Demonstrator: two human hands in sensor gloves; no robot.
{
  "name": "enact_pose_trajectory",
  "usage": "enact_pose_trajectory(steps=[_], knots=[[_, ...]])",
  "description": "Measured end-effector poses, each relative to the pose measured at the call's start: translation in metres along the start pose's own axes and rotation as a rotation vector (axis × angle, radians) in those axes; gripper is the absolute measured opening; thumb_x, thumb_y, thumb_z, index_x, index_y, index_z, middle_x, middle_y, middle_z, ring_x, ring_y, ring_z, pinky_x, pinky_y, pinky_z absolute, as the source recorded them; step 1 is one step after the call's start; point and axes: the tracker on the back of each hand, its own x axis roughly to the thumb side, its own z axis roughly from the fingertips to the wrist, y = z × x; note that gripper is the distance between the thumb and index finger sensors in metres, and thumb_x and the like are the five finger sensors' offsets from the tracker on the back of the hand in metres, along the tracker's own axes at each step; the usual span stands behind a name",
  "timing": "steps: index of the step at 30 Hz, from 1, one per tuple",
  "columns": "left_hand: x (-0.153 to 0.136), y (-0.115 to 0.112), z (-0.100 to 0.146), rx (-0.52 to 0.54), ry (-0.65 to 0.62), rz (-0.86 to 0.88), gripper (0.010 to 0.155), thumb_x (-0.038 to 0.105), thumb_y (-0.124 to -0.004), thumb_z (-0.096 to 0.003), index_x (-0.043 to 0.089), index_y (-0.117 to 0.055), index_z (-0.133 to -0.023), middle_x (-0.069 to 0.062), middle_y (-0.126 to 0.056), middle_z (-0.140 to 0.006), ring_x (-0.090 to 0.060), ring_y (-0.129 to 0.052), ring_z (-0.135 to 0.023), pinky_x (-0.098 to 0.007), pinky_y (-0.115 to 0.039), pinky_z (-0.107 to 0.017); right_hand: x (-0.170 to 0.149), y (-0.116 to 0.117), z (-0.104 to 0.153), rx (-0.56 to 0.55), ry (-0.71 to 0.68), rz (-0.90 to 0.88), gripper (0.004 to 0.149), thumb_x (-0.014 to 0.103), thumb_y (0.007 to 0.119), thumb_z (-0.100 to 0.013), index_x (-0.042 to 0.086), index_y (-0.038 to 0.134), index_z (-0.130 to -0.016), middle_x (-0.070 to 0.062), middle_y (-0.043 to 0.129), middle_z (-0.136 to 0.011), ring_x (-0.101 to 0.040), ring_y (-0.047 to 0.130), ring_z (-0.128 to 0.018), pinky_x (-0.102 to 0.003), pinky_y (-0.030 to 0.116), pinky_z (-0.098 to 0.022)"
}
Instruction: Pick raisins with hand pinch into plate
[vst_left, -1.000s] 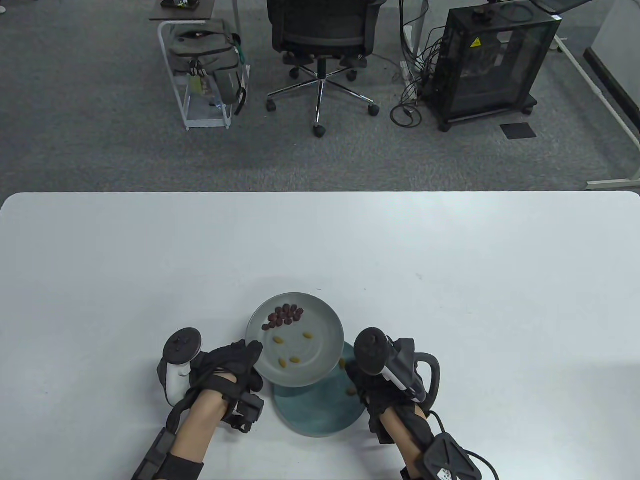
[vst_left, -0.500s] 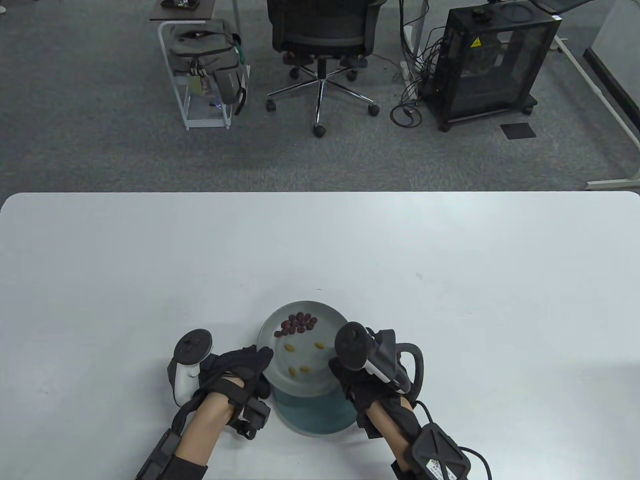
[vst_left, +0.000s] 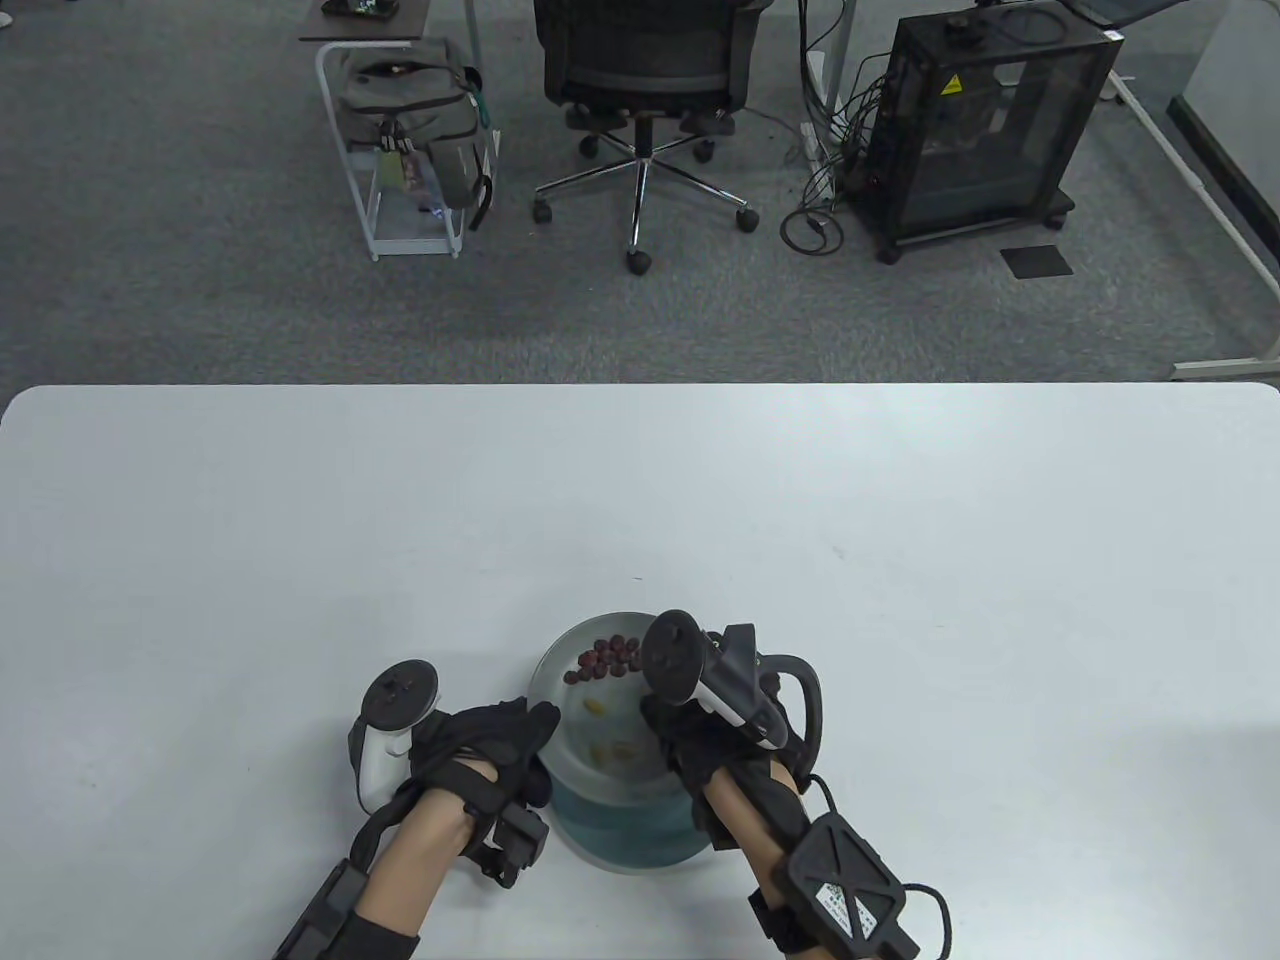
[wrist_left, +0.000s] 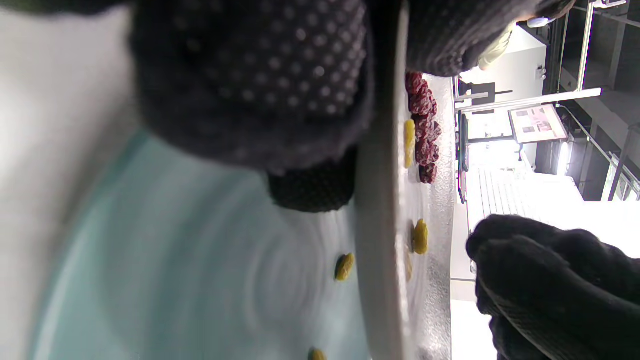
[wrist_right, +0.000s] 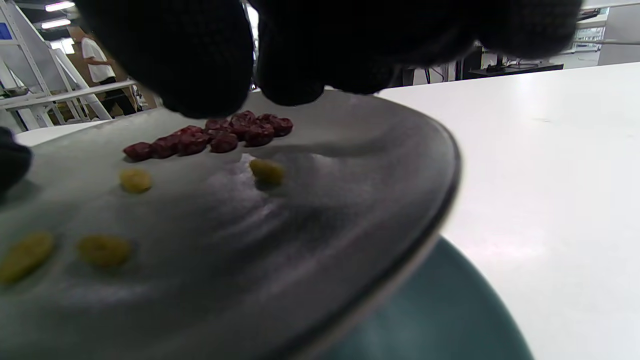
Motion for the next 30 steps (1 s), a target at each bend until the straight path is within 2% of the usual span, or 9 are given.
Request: enact_pose_trajectory(steps=[10,30], knots=[[0.002,-0.007,0.0,-0.022,-0.009,-0.019,0.052,0.034,-0.078,-0.0501,-0.009,-0.079,-0.078,-0.018,-0.111,-0.054,-0.02,-0.105,-0.013,-0.038,-0.084,-0.012,0.003,0.014,0.001,0.035,0.012,0.116,0.059,0.046,0.094,-0.041,0.011,0.083,-0.086,-0.014,0.089,-0.077,-0.03,0.086,-0.055,-0.046,0.079,-0.043],[0.002,-0.007,0.002,-0.029,0.001,-0.016,0.051,0.034,-0.078,-0.05,-0.009,-0.079,-0.078,-0.018,-0.111,-0.053,-0.02,-0.105,-0.013,-0.037,-0.084,-0.011,0.011,0.018,-0.002,0.041,0.009,0.166,0.05,0.039,0.098,-0.04,0.011,0.089,-0.08,-0.012,0.094,-0.071,-0.029,0.089,-0.051,-0.047,0.08,-0.041]])
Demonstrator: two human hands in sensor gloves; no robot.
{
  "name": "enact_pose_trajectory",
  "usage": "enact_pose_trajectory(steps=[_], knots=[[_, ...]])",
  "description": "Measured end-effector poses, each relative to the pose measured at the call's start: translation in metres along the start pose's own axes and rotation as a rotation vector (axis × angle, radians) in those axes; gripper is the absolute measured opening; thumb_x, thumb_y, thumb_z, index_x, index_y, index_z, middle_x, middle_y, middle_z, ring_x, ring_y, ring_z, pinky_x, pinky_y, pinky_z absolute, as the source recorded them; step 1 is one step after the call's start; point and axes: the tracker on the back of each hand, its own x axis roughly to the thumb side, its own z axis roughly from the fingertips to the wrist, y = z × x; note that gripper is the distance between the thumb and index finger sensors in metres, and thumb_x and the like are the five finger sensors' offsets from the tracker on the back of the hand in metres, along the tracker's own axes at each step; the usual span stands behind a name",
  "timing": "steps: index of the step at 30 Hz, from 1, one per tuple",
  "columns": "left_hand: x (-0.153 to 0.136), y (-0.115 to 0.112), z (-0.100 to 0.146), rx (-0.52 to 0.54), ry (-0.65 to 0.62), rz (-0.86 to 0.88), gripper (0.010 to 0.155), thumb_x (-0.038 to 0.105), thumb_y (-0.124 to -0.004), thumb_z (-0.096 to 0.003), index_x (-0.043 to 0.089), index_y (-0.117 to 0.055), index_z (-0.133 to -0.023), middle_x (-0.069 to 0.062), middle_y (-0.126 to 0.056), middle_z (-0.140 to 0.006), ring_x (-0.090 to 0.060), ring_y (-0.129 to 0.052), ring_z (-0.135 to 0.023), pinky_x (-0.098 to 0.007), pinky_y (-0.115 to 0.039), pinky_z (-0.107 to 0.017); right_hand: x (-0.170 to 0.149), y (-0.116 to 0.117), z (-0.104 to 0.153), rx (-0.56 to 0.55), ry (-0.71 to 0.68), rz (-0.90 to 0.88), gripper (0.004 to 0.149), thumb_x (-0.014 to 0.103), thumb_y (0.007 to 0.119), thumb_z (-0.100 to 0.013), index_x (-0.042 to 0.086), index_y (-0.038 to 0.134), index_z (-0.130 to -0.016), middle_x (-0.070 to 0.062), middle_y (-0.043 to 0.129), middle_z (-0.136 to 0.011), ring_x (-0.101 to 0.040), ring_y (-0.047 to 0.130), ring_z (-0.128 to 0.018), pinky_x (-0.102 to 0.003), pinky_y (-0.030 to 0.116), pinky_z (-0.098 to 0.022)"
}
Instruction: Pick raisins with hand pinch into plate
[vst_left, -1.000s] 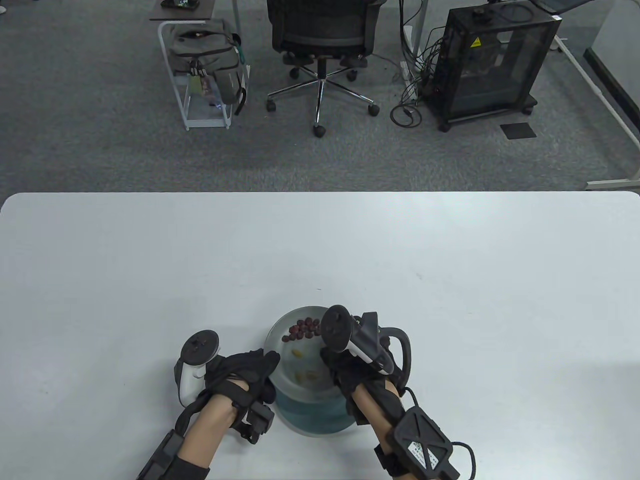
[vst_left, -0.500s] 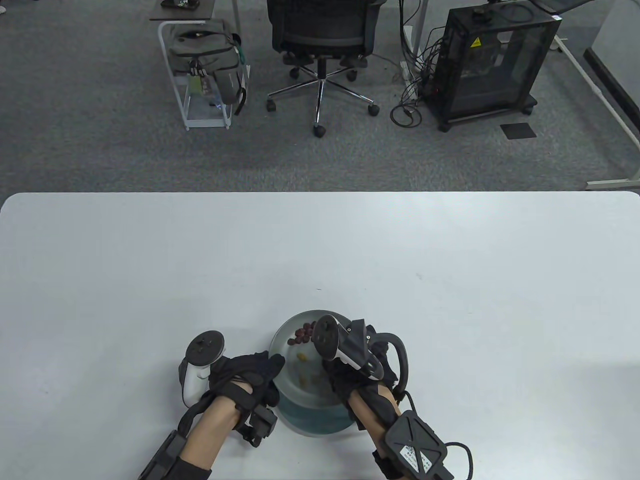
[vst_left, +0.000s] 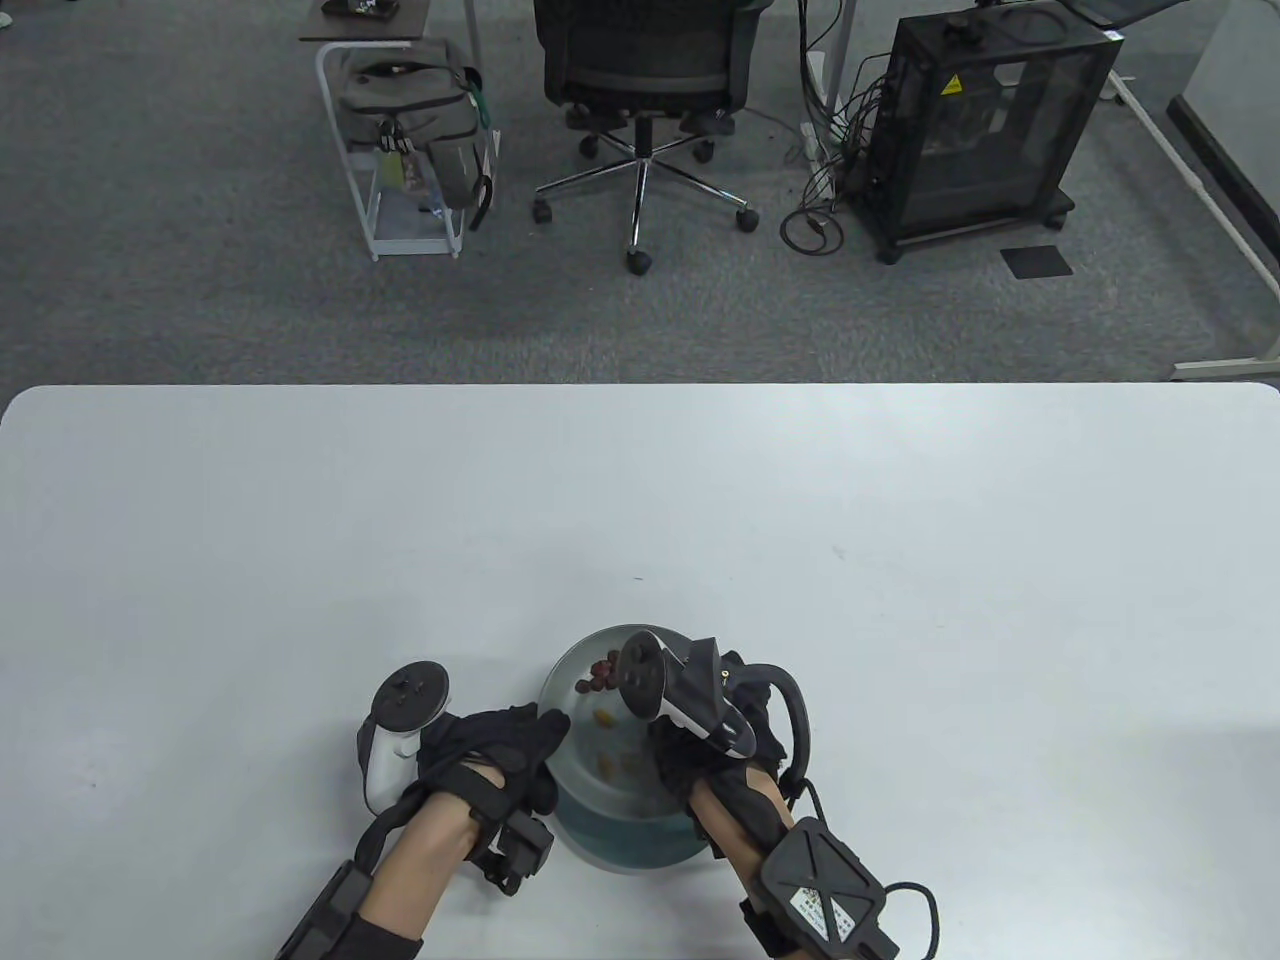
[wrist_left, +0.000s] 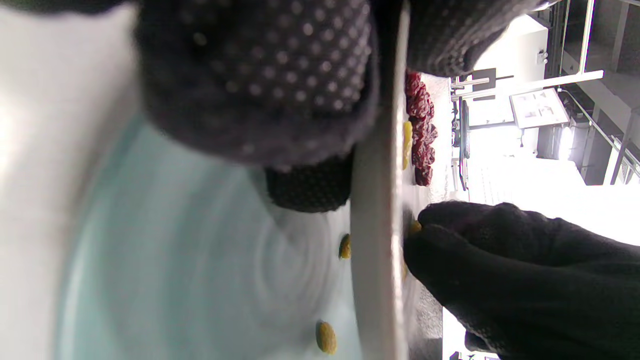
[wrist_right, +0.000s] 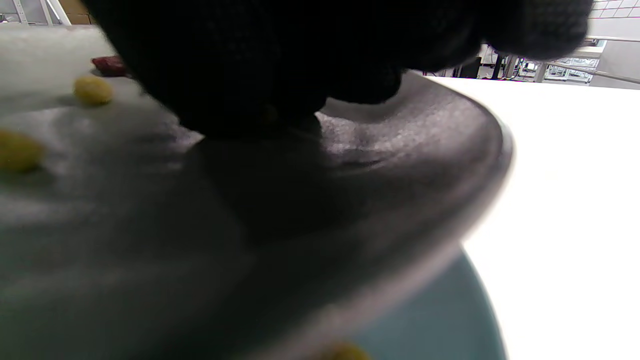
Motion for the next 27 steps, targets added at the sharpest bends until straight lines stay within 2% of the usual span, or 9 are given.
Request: enact_pose_trajectory(steps=[17,27], knots=[[0.0,0.001,0.001,0.003,0.002,-0.011,0.051,0.034,-0.078,-0.0502,-0.008,-0.079,-0.078,-0.018,-0.111,-0.053,-0.02,-0.105,-0.013,-0.037,-0.084,-0.011,-0.001,0.0,-0.001,-0.014,-0.013,-0.022,0.05,0.043,0.098,-0.038,0.011,0.089,-0.076,-0.011,0.096,-0.066,-0.027,0.091,-0.046,-0.045,0.083,-0.038],[0.0,0.007,0.002,0.048,0.004,0.0,0.051,0.035,-0.078,-0.0505,-0.008,-0.079,-0.079,-0.017,-0.111,-0.054,-0.02,-0.105,-0.014,-0.037,-0.084,-0.012,-0.006,-0.014,0.01,-0.064,-0.025,-0.1,0.05,0.043,0.097,-0.038,0.011,0.089,-0.076,-0.011,0.096,-0.066,-0.027,0.091,-0.047,-0.045,0.082,-0.038]])
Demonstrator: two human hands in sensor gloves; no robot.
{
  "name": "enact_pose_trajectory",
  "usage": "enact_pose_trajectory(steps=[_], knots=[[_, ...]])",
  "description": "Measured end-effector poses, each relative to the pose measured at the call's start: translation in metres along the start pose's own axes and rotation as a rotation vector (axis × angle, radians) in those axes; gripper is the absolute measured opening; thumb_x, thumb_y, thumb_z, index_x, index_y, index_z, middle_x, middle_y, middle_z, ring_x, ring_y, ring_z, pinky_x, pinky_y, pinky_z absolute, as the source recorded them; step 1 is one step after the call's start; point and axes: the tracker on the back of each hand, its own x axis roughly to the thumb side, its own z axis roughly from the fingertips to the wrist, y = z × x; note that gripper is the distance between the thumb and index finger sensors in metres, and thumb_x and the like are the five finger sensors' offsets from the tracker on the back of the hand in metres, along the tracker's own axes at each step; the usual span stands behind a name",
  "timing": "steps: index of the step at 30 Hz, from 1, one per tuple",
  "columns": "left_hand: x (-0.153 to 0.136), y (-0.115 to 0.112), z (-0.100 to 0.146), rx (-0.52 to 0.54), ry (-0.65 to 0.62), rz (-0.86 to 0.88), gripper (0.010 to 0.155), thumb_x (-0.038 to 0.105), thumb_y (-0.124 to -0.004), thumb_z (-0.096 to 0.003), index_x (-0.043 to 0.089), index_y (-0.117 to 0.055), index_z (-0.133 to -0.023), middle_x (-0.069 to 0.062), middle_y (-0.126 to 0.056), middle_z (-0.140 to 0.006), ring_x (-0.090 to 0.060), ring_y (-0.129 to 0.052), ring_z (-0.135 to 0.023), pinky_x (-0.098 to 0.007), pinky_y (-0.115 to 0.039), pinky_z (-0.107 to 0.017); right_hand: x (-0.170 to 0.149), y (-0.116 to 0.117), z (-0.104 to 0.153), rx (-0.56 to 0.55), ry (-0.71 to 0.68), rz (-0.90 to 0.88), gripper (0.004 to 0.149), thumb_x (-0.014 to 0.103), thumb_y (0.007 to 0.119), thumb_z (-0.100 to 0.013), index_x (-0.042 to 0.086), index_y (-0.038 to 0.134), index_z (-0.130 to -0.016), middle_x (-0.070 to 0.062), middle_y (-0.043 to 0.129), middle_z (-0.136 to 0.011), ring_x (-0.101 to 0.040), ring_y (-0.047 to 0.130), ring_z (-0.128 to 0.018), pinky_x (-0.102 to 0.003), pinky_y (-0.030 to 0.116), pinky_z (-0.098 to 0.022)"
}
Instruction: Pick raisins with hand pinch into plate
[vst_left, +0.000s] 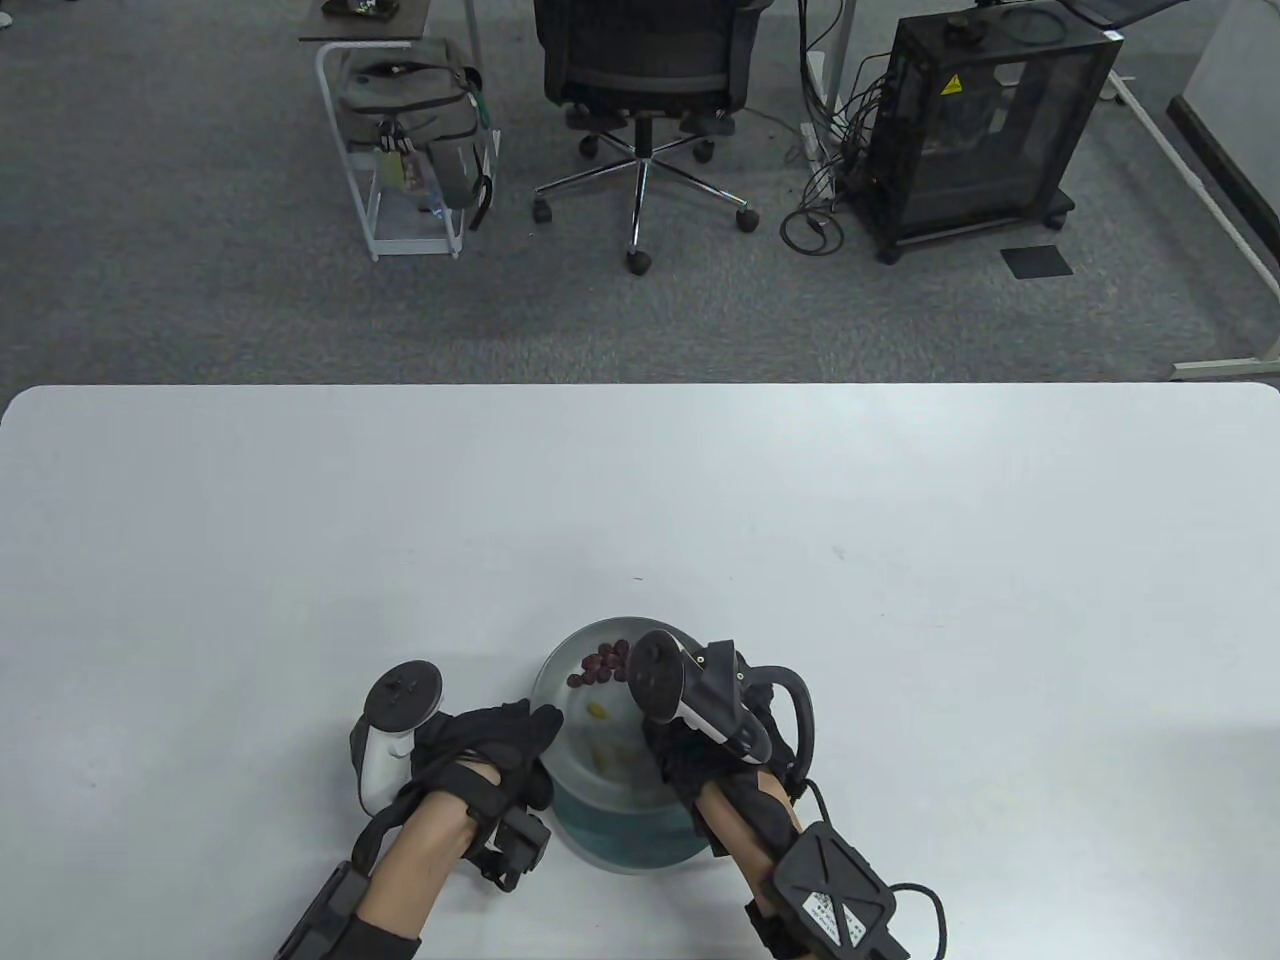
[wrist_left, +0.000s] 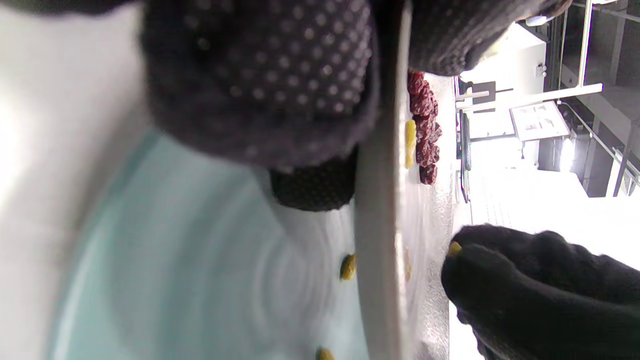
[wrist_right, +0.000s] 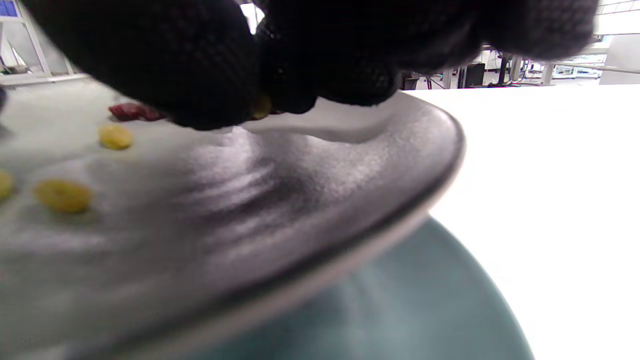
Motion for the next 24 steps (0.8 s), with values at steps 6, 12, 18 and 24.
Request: enact_pose_trajectory(steps=[6,12,18,24], knots=[[-0.002,0.015,0.002,0.08,0.003,0.05,0.052,0.035,-0.077,-0.0505,-0.008,-0.078,-0.079,-0.017,-0.111,-0.055,-0.02,-0.105,-0.014,-0.037,-0.084,-0.012,0.001,-0.006,0.004,-0.033,-0.021,-0.05,0.05,0.043,0.098,-0.038,0.011,0.089,-0.076,-0.011,0.096,-0.066,-0.027,0.091,-0.047,-0.045,0.082,-0.038],[-0.003,0.031,0.005,0.163,0.02,0.063,0.052,0.035,-0.077,-0.0503,-0.008,-0.078,-0.079,-0.018,-0.111,-0.055,-0.02,-0.105,-0.014,-0.037,-0.084,-0.011,0.001,-0.009,0.006,-0.025,-0.039,-0.092,0.05,0.043,0.098,-0.038,0.011,0.089,-0.076,-0.011,0.096,-0.066,-0.027,0.091,-0.047,-0.045,0.082,-0.038],[-0.006,0.042,0.005,0.194,0.023,0.116,0.052,0.035,-0.077,-0.0504,-0.008,-0.078,-0.079,-0.017,-0.111,-0.055,-0.02,-0.105,-0.015,-0.037,-0.084,-0.012,0.0,-0.007,0.006,-0.011,-0.033,-0.081,0.05,0.043,0.098,-0.038,0.011,0.089,-0.076,-0.011,0.096,-0.066,-0.027,0.091,-0.047,-0.045,0.082,-0.038],[-0.009,0.053,0.006,0.249,0.034,0.126,0.052,0.035,-0.077,-0.0505,-0.008,-0.078,-0.079,-0.018,-0.111,-0.055,-0.02,-0.105,-0.015,-0.037,-0.084,-0.012,0.0,0.006,-0.001,0.028,-0.015,-0.038,0.049,0.042,0.098,-0.04,0.011,0.089,-0.076,-0.011,0.096,-0.066,-0.027,0.091,-0.047,-0.045,0.082,-0.038]])
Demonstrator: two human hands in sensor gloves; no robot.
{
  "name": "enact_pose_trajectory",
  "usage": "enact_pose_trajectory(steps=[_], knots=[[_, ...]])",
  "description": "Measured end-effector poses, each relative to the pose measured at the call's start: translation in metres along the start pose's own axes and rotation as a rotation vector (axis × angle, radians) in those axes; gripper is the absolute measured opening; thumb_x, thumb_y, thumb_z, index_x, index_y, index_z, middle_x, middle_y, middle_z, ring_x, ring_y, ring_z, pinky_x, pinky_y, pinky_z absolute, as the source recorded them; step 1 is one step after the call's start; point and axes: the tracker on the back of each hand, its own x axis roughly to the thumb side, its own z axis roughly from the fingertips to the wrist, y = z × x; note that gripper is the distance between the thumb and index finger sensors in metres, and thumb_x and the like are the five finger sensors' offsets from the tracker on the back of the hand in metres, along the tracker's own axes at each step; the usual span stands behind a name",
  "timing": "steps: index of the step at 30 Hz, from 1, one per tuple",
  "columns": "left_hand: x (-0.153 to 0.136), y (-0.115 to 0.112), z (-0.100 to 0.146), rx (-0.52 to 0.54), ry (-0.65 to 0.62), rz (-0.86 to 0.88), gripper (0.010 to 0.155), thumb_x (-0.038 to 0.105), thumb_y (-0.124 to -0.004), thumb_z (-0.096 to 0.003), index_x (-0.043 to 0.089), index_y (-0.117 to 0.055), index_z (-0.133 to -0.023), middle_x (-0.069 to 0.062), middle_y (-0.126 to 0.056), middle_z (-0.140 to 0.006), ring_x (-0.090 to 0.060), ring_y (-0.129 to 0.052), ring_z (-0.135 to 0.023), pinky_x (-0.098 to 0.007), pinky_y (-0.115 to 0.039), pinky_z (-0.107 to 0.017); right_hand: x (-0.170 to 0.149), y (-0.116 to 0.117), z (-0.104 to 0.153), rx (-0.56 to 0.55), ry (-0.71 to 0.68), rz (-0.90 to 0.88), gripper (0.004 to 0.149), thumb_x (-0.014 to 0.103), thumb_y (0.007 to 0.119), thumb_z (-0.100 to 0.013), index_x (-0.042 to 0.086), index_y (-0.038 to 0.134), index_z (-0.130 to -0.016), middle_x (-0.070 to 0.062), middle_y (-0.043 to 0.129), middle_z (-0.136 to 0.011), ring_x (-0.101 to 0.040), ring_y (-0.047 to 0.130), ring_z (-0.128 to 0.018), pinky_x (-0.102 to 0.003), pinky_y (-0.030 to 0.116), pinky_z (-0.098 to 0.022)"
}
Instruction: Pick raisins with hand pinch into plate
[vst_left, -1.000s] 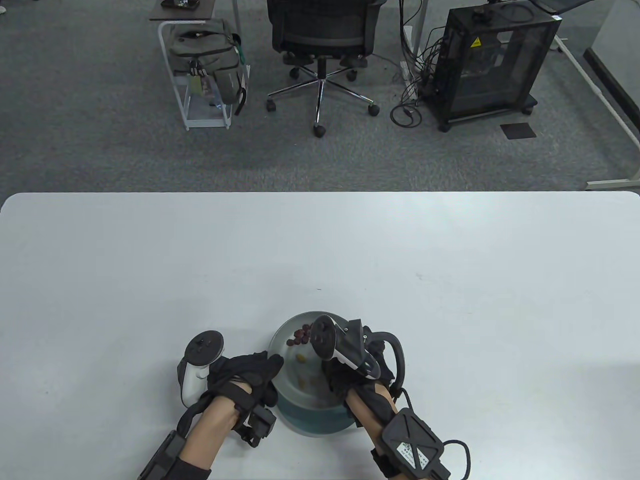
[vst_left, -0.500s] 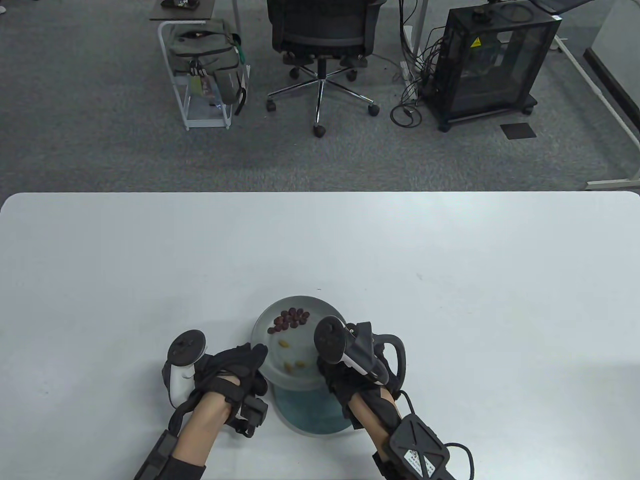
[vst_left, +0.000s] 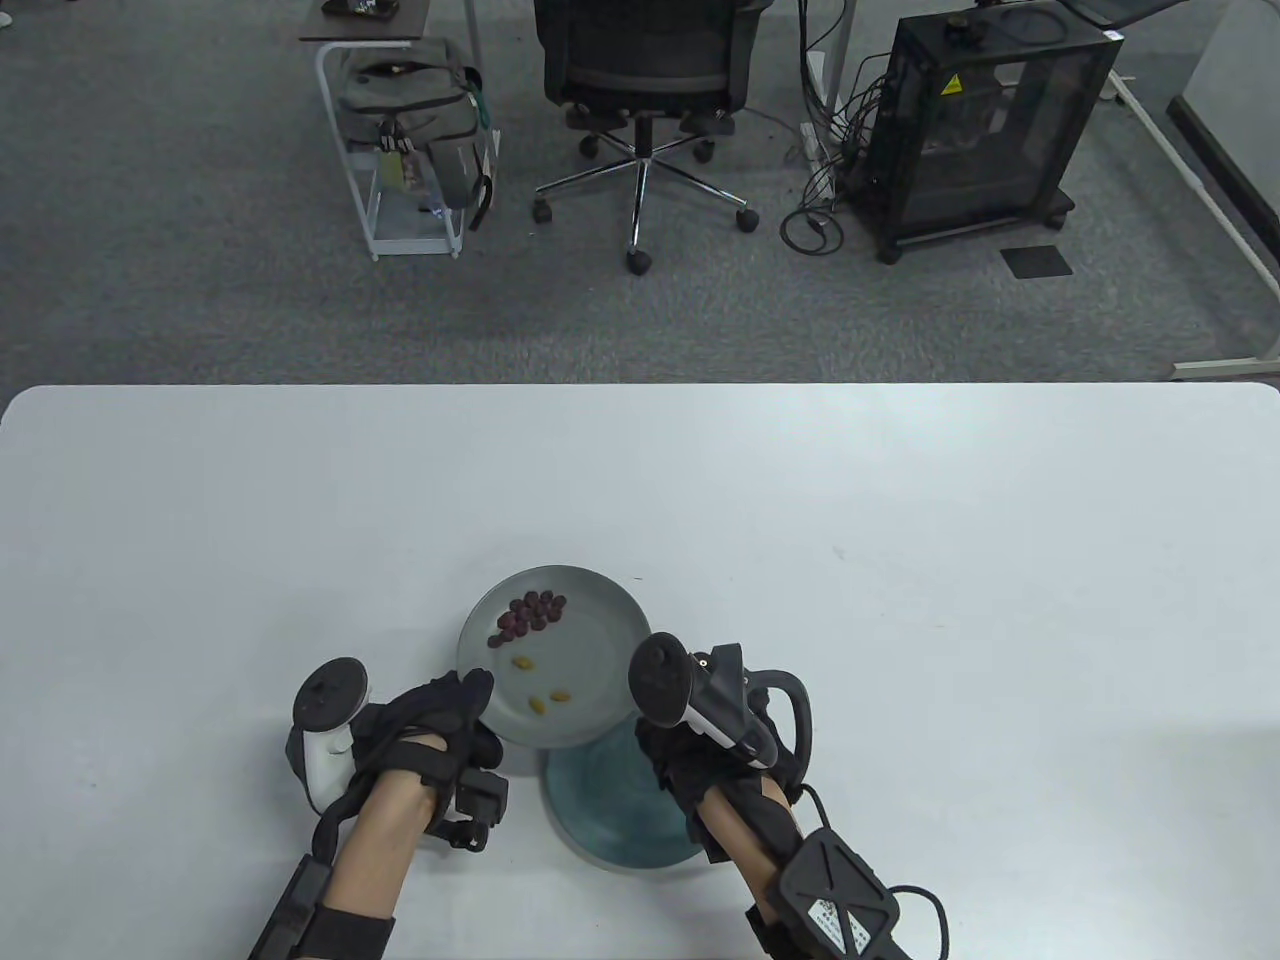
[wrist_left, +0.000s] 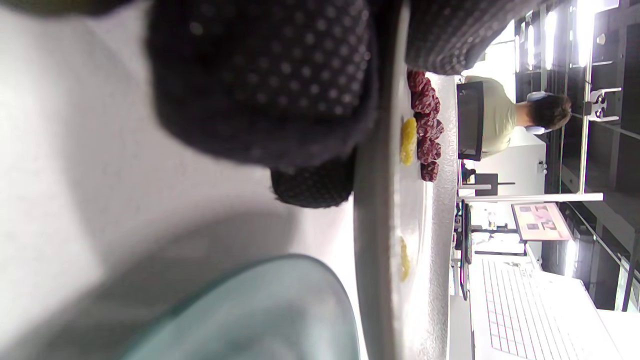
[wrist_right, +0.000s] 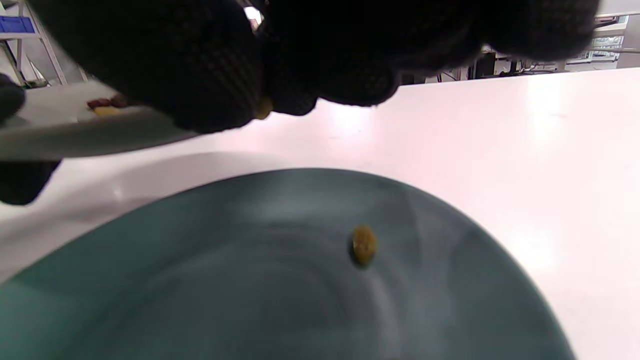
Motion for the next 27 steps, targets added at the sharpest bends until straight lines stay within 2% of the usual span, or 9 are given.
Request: enact_pose_trajectory(steps=[8,17,27], knots=[[0.004,0.014,0.004,0.093,-0.01,-0.017,0.052,0.034,-0.078,-0.05,-0.009,-0.079,-0.079,-0.018,-0.111,-0.054,-0.021,-0.105,-0.013,-0.038,-0.084,-0.011,0.006,0.02,-0.016,0.049,0.005,0.055,0.049,0.041,0.098,-0.039,0.011,0.089,-0.076,-0.011,0.096,-0.066,-0.027,0.091,-0.047,-0.045,0.082,-0.039],[0.009,0.018,0.005,0.087,-0.043,0.024,0.052,0.035,-0.077,-0.0504,-0.008,-0.078,-0.079,-0.017,-0.111,-0.055,-0.02,-0.106,-0.015,-0.037,-0.084,-0.012,0.026,0.045,-0.023,0.101,-0.024,0.196,0.048,0.04,0.098,-0.039,0.011,0.09,-0.076,-0.011,0.096,-0.066,-0.027,0.09,-0.047,-0.045,0.082,-0.039],[0.009,0.019,0.005,0.103,-0.058,0.014,0.051,0.035,-0.077,-0.0504,-0.008,-0.078,-0.079,-0.017,-0.111,-0.055,-0.02,-0.105,-0.015,-0.038,-0.084,-0.012,0.032,0.051,-0.025,0.099,-0.027,0.248,0.048,0.04,0.099,-0.039,0.011,0.09,-0.076,-0.011,0.096,-0.066,-0.027,0.09,-0.047,-0.045,0.082,-0.039]])
